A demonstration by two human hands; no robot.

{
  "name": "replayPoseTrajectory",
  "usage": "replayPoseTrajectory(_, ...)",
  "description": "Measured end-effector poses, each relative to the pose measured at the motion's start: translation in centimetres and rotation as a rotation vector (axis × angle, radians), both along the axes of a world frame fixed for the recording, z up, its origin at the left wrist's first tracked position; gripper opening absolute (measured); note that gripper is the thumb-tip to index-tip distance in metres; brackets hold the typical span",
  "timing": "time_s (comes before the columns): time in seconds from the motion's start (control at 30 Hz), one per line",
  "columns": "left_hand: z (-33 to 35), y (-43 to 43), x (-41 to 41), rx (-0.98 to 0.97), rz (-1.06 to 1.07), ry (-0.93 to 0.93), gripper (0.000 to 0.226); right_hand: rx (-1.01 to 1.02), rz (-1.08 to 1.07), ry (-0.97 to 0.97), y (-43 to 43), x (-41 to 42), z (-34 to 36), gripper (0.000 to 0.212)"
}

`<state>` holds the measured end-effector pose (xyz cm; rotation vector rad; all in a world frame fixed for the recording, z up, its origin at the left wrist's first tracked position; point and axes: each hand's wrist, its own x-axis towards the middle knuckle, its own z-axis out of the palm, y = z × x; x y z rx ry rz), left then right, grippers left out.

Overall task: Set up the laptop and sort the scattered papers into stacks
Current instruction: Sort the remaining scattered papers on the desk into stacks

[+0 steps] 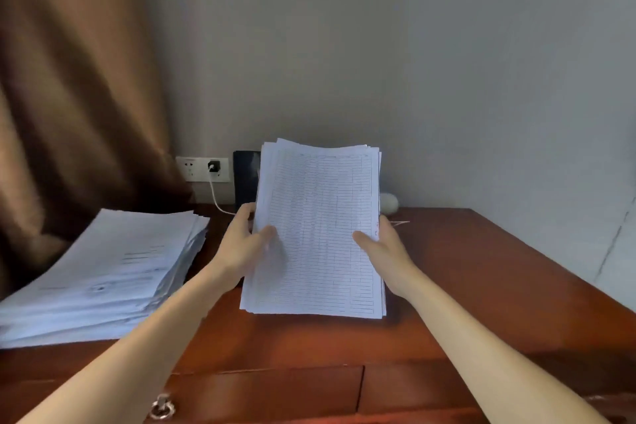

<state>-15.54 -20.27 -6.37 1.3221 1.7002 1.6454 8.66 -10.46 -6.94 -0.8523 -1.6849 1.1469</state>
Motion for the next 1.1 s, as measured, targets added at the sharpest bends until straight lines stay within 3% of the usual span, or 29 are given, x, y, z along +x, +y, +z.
replayPoseTrajectory(0.47,1.0,-11.1,-17.2,-0.116,0.362,0.116,0.033,-0.033,0.318,-0.107,-3.1,-22.6,-1.2,0.040)
replayPoseTrajectory(0.63,1.3,-12.7,-21.9,-0.184,0.476,0.078,0.045,-0.088,0.361,-0.126,-3.4,-29.0,-2.3,0.042)
replayPoseTrajectory(0.9,0.0,-11.1,-27.6,-0.355,0.625,0.167,0.065,-0.185,0.312,-0.170,-3.2,-35.7,-4.5,0.036)
replayPoseTrajectory(1.03,-1.5,-10.6,-28.8,-0.394,0.604,0.257,0.046,-0.199,0.264,-0.251,-3.4,-36.8,-5.3,0.049)
replayPoseTrajectory(1.1,-2.8,-10.4,-29.3,-0.424,0.598,0.279,0.036,-0.108,0.228,-0.305,-3.6,-36.9,-5.4,0.067)
